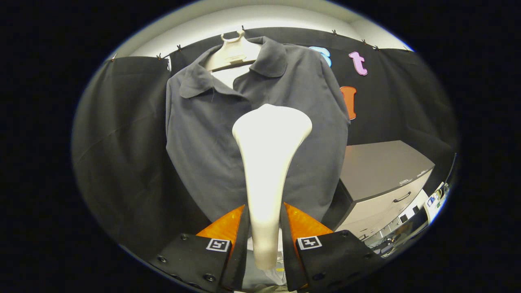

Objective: Iron the clothes twice with a garment steamer, once on the left side and once on the right side.

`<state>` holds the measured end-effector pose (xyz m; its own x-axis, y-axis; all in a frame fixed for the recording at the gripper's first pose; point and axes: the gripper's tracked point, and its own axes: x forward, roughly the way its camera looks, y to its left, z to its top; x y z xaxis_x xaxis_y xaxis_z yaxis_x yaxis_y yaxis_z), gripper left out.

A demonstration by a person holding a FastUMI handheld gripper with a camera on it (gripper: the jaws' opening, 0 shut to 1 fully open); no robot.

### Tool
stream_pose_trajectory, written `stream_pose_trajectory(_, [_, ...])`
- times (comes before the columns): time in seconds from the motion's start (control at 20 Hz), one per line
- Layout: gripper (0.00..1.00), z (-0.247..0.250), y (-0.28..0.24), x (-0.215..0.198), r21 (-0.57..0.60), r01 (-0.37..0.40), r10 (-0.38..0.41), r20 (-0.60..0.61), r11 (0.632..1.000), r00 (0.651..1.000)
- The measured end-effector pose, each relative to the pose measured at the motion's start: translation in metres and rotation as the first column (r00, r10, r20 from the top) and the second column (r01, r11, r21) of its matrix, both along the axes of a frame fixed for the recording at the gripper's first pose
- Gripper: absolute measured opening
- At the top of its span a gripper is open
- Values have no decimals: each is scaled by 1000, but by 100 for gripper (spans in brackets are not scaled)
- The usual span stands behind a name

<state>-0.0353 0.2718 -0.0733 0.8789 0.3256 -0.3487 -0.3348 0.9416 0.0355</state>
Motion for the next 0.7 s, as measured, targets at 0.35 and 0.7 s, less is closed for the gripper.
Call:
stream_pose_trajectory(0.35, [46,23,-21,-4,38,41,-43,54,998,998])
stream_pose_trajectory(0.7, [46,18,-40,-6,54,94,-97,46,994,994])
